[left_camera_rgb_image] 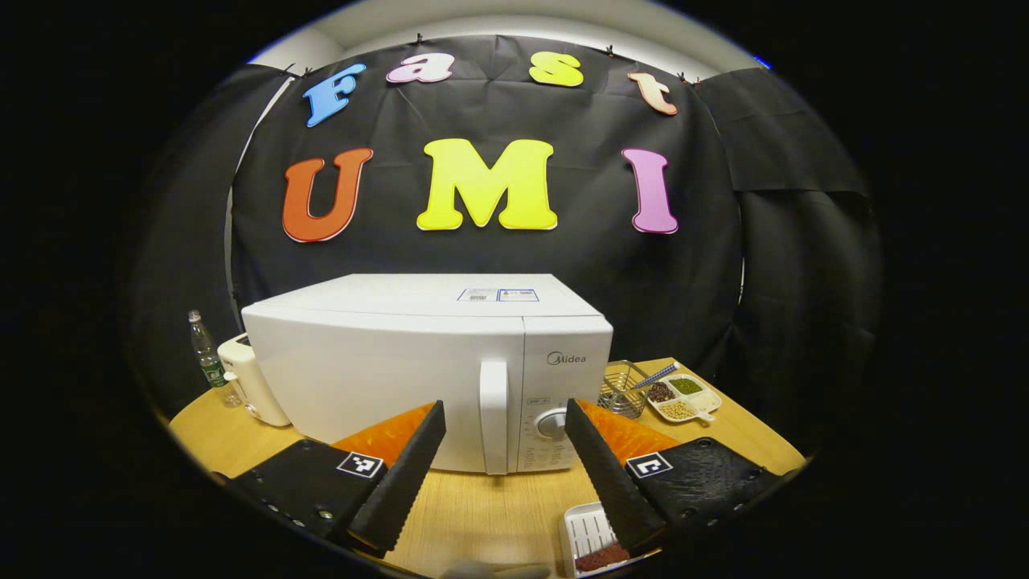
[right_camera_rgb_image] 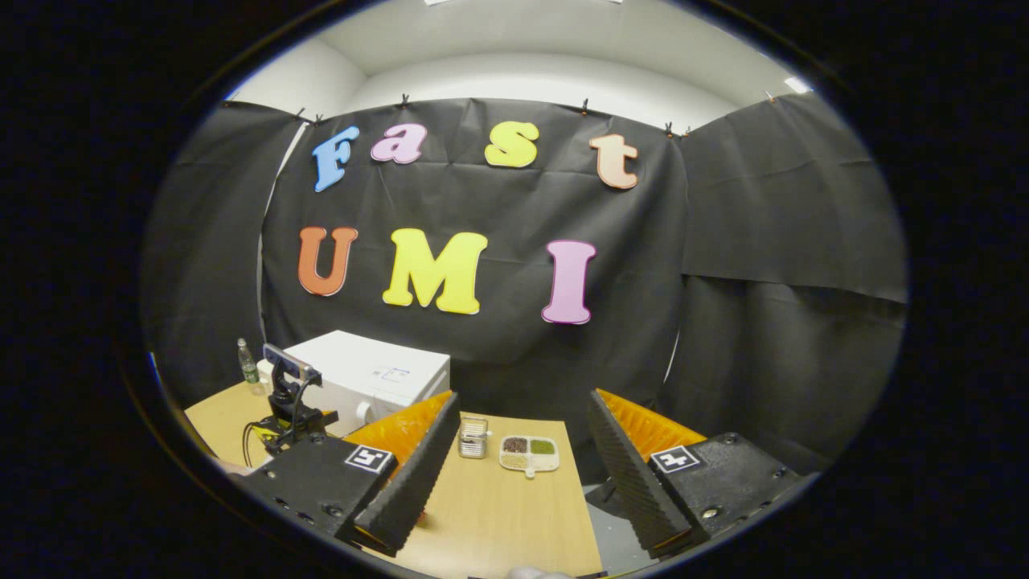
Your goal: Open the microwave oven with the left hand, put the food in, and close the microwave oven.
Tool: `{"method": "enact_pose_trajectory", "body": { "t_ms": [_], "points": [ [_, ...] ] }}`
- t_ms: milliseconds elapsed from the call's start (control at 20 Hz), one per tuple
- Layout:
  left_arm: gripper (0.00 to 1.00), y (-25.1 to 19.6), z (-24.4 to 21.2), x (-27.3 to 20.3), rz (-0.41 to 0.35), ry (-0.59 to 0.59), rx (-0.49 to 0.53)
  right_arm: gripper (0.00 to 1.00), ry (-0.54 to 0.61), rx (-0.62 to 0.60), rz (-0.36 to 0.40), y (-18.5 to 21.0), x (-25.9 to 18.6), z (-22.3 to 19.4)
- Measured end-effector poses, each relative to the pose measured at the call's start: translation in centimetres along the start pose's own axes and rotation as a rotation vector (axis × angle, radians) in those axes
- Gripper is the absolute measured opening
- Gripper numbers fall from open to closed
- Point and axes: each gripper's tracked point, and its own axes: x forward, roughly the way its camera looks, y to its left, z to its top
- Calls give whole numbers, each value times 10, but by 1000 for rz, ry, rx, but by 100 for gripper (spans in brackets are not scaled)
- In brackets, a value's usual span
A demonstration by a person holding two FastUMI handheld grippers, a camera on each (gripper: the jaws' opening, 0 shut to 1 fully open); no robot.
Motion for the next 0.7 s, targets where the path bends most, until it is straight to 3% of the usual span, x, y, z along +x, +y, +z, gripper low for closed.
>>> {"method": "enact_pose_trajectory", "body": {
  "t_ms": [350, 400, 450, 550, 650, 700],
  "points": [
    [94, 7, -21, 37, 14, 25, -7, 96, 49, -21, -20, -12, 5, -17],
    [76, 3, -23, 39, 1, 27, -5, 96, 57, -17, -18, -12, 6, -21],
    [86, 0, -26, 40, -7, 33, -6, 96, 61, -12, -15, -10, 6, -23],
    [84, -1, -31, 44, -16, 47, -13, 96, 66, -24, -11, -8, 7, -25],
    [78, -4, -39, 46, -27, 76, -31, 96, 76, -48, 1, -8, 5, -28],
    [51, 4, -40, 47, 7, 81, -15, 97, 69, -45, -2, -9, 3, -26]
  ]
}}
